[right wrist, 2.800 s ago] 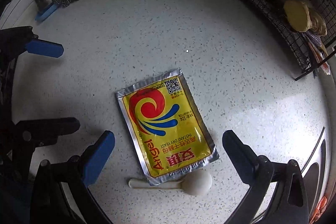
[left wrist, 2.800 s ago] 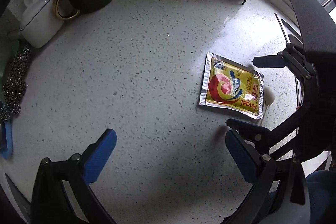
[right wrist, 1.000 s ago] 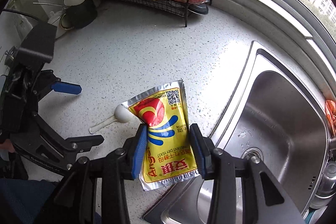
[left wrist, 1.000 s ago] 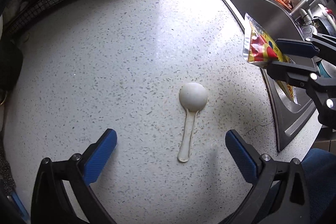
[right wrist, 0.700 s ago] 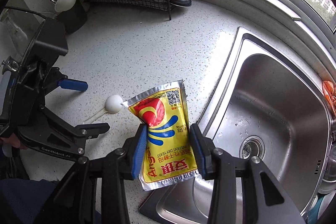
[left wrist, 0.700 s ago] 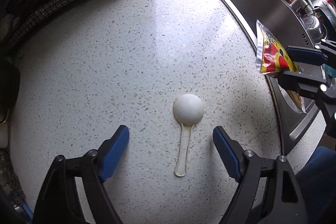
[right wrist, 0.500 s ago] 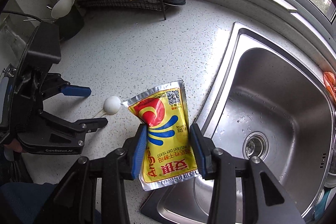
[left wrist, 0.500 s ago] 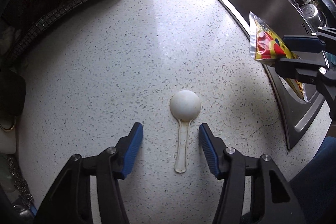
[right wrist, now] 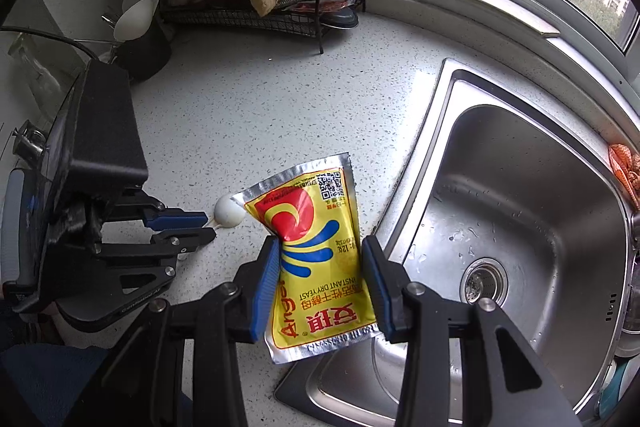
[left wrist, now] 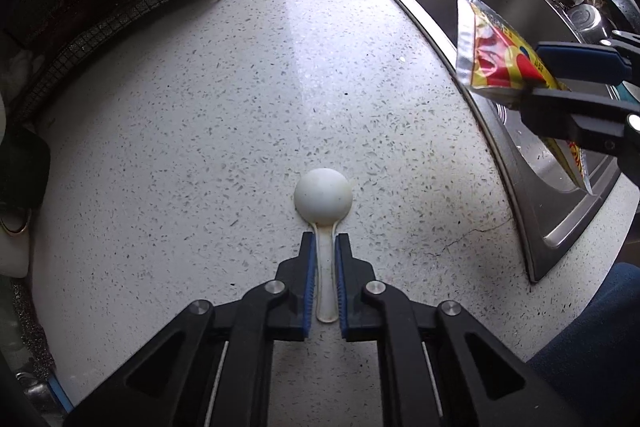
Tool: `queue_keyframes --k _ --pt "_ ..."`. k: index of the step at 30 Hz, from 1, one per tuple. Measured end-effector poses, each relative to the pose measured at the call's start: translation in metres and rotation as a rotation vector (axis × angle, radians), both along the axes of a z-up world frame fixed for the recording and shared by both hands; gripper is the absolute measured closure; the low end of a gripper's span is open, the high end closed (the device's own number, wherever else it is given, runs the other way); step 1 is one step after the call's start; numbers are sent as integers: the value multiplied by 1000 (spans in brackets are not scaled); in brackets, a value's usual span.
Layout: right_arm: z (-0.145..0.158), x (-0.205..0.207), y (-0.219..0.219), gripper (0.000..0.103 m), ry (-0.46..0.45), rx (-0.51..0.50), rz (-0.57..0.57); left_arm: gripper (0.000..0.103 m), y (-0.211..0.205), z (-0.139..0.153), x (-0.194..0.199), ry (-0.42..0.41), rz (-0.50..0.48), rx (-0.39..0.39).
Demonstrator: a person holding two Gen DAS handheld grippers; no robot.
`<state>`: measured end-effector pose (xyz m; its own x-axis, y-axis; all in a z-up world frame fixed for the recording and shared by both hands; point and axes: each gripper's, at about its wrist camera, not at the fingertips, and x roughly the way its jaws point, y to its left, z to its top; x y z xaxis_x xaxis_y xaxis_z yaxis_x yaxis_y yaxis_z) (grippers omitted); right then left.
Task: Collect trash
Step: 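Carry the spoon and yeast packet down over the red bucket with both tools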
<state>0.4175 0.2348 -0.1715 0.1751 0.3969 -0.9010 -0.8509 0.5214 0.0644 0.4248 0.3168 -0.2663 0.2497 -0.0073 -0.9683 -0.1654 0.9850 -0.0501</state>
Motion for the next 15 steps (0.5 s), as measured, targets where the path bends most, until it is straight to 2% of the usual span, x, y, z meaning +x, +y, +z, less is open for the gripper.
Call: queue_keyframes --k 10,15 --pt "20 -25 -27 64 -37 49 29 95 -3 49 -48 -86 84 -3" --pt "32 -36 -45 64 -50 52 44 95 -10 67 -56 -109 92 10"
